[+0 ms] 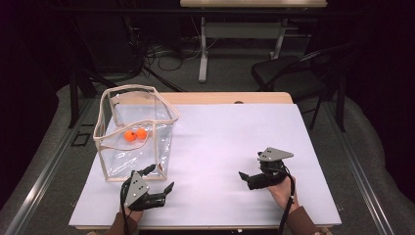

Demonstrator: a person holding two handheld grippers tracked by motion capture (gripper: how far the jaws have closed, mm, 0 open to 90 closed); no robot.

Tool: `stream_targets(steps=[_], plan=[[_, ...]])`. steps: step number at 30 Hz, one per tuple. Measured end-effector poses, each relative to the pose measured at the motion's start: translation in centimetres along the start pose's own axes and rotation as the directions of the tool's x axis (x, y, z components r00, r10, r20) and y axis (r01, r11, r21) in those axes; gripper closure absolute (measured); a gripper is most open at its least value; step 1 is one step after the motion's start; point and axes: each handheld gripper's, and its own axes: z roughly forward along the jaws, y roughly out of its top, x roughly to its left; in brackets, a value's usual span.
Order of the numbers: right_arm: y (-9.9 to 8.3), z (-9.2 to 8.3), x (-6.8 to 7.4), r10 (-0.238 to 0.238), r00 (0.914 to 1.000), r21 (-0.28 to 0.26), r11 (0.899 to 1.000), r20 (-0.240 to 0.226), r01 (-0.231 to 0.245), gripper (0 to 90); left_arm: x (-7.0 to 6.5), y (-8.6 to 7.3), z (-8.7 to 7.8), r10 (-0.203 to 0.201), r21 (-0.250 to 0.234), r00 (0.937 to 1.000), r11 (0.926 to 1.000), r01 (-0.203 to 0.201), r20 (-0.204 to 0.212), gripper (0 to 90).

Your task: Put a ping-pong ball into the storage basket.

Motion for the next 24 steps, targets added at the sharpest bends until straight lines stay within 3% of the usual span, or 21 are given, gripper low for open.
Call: stream_targets(steps=[8, 24], plan=[[-1.9, -0.7, 0.3, 0.005, 0.9998, -0.002, 1.0, 0.018, -0.005, 0.0, 0.0, 0.0, 0.1, -0.004, 0.0, 1.0, 1.0, 0.004, 0.003, 15.8], [-3.5, -1.4, 1.1, -0.01, 0.9991, -0.035, 0.999, 0.041, 0.012, 0.0, 0.1, -0.1, 0.0, -0.006, 0.002, 1.0, 1.0, 0.006, 0.001, 15.7]])
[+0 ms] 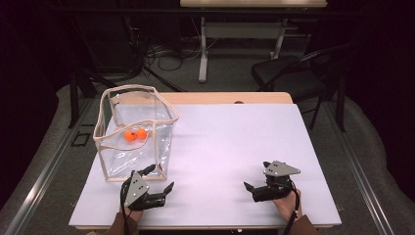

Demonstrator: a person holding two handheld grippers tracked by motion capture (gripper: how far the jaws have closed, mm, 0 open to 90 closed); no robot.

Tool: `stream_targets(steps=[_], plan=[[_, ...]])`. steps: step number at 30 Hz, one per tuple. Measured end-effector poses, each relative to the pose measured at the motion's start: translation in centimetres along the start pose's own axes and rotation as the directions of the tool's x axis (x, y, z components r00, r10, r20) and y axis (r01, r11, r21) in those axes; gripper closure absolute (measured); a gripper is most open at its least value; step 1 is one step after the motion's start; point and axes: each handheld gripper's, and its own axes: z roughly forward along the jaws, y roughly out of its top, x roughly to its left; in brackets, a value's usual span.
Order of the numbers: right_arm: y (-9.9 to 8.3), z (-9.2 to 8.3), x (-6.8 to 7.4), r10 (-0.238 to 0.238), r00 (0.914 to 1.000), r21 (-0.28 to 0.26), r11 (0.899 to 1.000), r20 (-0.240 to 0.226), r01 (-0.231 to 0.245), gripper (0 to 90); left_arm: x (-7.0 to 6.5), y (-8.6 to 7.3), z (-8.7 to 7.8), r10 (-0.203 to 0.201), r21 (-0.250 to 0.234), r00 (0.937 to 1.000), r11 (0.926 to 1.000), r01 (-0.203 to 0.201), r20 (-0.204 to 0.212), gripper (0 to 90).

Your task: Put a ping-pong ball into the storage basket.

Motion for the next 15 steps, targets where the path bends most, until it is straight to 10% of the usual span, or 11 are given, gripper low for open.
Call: stream_targets(steps=[15], plan=[[-0.8, -1.1, 0.7, -0.008, 0.9996, -0.04, 0.999, 0.027, 0.01, 0.0, 0.0, 0.0, 0.0, -0.001, 0.004, 1.0, 1.0, 0.001, 0.004, 15.7]])
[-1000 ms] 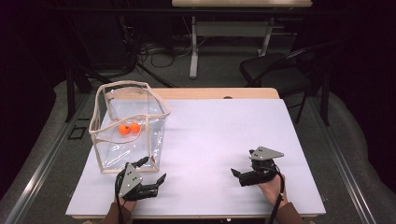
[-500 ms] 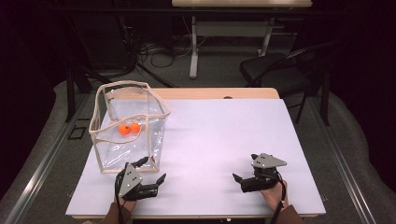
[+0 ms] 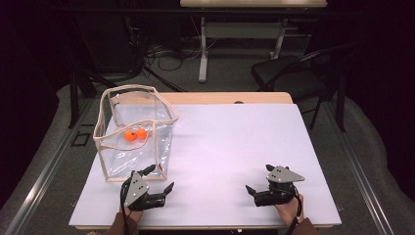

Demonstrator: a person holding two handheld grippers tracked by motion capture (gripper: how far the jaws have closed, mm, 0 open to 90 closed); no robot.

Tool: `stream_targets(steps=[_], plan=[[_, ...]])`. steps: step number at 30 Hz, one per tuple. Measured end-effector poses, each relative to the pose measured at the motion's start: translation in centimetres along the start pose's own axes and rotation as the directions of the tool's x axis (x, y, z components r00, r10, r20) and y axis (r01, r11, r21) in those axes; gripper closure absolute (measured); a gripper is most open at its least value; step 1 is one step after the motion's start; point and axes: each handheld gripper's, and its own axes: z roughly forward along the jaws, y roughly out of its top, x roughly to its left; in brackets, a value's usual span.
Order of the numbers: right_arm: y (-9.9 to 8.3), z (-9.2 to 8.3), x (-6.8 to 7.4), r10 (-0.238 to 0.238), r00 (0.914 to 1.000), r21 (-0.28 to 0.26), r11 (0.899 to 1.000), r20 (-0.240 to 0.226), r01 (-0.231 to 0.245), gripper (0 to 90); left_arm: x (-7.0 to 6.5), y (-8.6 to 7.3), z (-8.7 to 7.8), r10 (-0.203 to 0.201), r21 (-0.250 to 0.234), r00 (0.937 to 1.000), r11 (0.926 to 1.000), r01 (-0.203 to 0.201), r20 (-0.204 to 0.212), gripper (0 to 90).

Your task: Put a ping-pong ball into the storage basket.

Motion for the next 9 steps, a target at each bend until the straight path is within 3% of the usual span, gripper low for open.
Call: stream_targets(steps=[9], plan=[[-0.04, -0.19, -0.21, 0.003, 1.0, -0.028, 1.0, -0.008, -0.003, 0.0, 0.01, -0.01, 0.05, -0.004, 0.006, 1.0, 1.0, 0.004, 0.003, 15.8]])
